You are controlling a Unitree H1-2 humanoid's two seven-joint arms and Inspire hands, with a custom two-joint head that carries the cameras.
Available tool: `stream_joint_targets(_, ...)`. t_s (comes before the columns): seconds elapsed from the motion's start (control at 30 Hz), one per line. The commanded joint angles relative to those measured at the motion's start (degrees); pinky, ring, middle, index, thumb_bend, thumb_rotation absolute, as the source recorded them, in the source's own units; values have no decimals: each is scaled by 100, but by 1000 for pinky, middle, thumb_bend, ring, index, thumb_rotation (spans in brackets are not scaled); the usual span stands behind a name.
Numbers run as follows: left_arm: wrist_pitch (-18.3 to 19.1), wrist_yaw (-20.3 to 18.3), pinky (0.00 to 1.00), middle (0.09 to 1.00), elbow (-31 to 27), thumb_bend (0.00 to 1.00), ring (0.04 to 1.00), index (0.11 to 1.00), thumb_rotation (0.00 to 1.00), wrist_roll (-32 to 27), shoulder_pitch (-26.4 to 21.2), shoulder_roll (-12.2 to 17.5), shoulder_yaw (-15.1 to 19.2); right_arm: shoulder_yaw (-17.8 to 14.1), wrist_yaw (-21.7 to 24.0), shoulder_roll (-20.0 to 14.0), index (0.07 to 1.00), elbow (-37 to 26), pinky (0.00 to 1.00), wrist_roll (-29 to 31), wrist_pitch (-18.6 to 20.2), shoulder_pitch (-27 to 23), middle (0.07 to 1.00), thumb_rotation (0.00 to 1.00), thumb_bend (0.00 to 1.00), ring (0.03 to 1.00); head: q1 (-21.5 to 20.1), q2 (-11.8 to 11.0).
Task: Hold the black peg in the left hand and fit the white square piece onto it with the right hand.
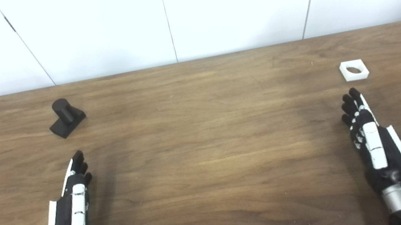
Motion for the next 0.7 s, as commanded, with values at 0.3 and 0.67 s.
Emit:
stream_joint_targets(0.3, -56, 1, 1000, 1000, 7, 395, 1000, 978, 881, -11, -37, 99, -5, 45, 1, 73, 1000, 7, 992, 52, -194, 181, 982, 1000, 489, 990, 39, -15)
stream_joint_targets(0.67, -95, 65, 1000, 996, -18, 392, 998, 967, 867, 81, 17, -28, -79, -18, -14, 39, 1000, 120, 1000, 74, -243, 192, 976, 1000, 509, 994, 630, -296)
